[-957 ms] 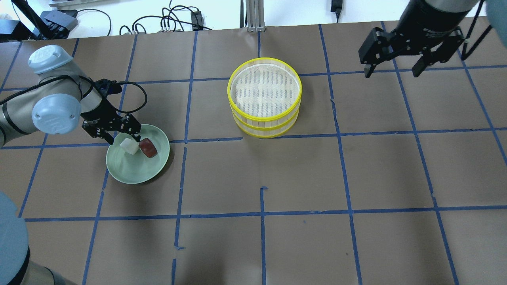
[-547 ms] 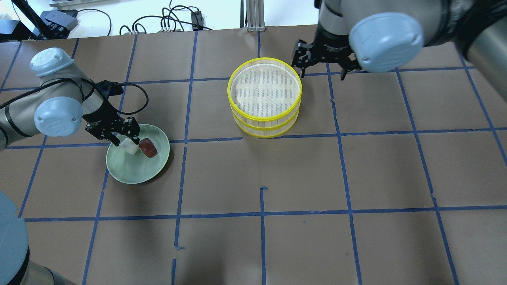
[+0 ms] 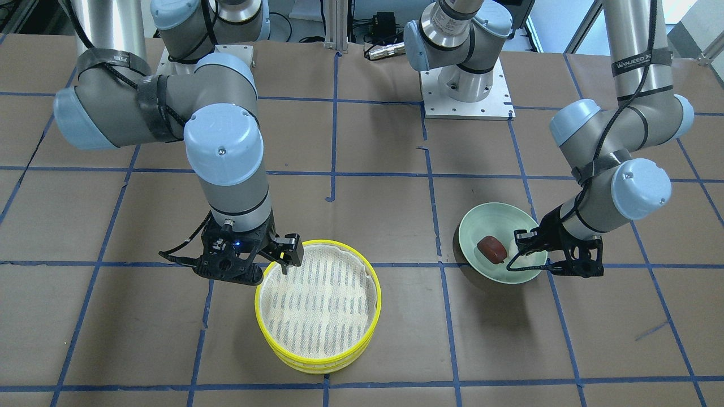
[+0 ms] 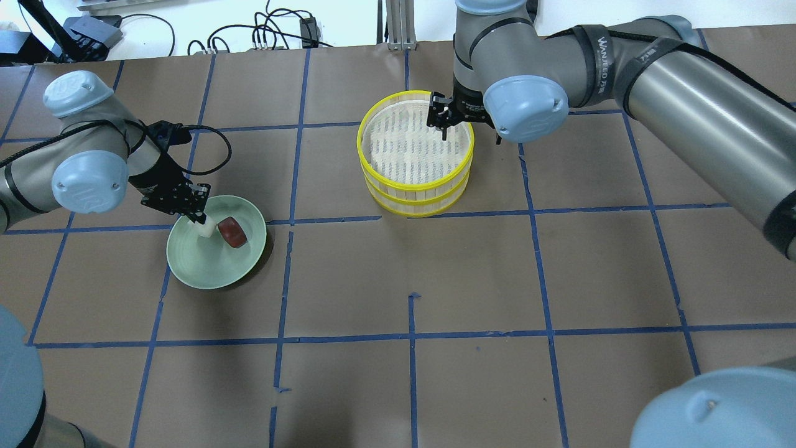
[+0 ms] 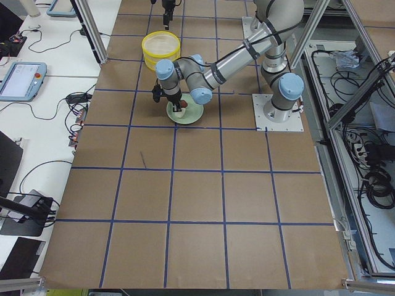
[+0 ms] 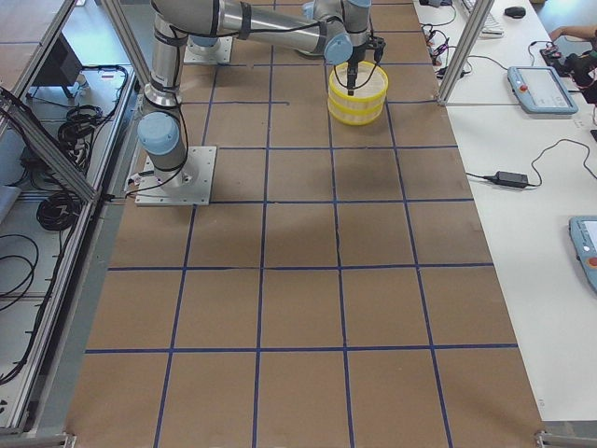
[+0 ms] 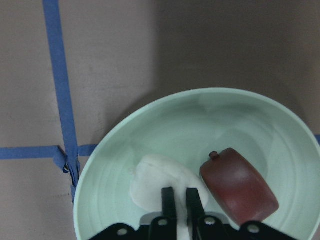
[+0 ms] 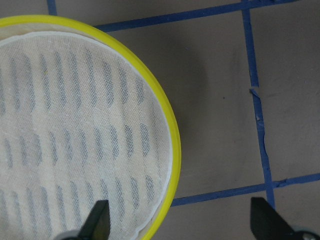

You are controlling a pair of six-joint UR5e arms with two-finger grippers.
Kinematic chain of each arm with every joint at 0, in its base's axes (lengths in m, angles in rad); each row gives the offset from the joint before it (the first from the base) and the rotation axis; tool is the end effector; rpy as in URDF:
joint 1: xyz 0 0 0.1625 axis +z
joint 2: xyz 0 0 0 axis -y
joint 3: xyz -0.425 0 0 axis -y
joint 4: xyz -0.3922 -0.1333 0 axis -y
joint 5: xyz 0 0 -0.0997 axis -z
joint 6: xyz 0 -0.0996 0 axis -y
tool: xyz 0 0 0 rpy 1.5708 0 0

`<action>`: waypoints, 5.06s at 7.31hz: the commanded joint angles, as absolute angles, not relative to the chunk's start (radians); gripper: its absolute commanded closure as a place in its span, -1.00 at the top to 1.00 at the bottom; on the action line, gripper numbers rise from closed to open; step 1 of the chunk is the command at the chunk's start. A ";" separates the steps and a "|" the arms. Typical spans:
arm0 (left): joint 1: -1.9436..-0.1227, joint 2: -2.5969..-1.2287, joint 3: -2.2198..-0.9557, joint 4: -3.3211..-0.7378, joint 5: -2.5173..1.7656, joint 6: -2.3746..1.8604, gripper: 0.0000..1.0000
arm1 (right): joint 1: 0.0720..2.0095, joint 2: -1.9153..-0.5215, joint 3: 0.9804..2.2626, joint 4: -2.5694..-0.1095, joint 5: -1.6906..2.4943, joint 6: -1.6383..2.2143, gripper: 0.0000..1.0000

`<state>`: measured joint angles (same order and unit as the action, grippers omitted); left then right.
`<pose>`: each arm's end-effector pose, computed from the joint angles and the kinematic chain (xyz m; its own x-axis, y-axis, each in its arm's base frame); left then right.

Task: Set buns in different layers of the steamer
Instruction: 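Lift the white bun with the left gripper while the right lifts the top tier, then set the top tier aside with the right while the left lowers the bun, then release the white bun with the left gripper while the right carries the tier back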

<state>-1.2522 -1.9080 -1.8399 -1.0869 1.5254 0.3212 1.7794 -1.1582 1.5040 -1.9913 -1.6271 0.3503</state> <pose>0.0413 -0.5652 0.2291 -0.9967 -0.0043 0.0813 0.0040 0.9948 0.1016 0.2588 -0.6058 0.3272 -0.9891 0.1445 0.0271 0.1415 0.9859 -0.0894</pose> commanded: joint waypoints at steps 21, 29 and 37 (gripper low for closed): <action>-1.663 -1.745 -1.669 -1.087 1.407 0.117 -0.98 | 1.344 -1.308 1.516 -1.798 -1.623 0.058 -0.92; -1.791 -1.983 -1.657 -0.765 1.270 0.009 -0.91 | 1.345 -1.310 1.520 -1.799 -1.623 0.061 -0.91; -1.799 -1.943 -1.632 -0.741 1.281 -0.101 1.00 | 1.516 -1.296 1.516 -1.827 -1.623 0.307 -0.90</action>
<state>-1.8085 -1.9869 -1.6495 -0.7365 1.2692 -0.1095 1.4386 -1.3088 1.5156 -1.8187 -1.6172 0.2091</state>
